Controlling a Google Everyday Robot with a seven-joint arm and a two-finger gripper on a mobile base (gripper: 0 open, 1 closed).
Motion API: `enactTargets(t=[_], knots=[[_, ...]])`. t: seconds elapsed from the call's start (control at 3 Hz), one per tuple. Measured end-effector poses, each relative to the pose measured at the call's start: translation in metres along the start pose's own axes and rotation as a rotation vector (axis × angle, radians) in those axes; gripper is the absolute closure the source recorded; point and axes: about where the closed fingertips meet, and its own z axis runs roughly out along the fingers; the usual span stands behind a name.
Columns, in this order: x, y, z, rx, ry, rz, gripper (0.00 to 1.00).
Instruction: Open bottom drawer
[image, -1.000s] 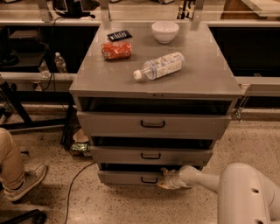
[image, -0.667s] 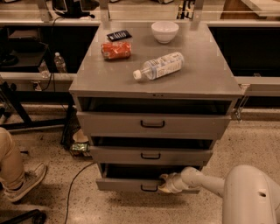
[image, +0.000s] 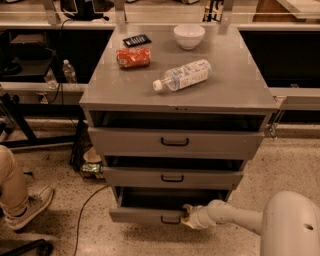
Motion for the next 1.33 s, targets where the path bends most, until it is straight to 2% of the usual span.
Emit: enactTargets(t=[0.67, 1.0, 1.33], knots=[[-0.002, 0.000, -0.004, 0.000, 0.000, 0.000, 1.00], [0.005, 0.026, -0.007, -0.007, 0.003, 0.017, 1.00], [0.006, 0.041, -0.013, -0.012, 0.005, 0.028, 1.00]])
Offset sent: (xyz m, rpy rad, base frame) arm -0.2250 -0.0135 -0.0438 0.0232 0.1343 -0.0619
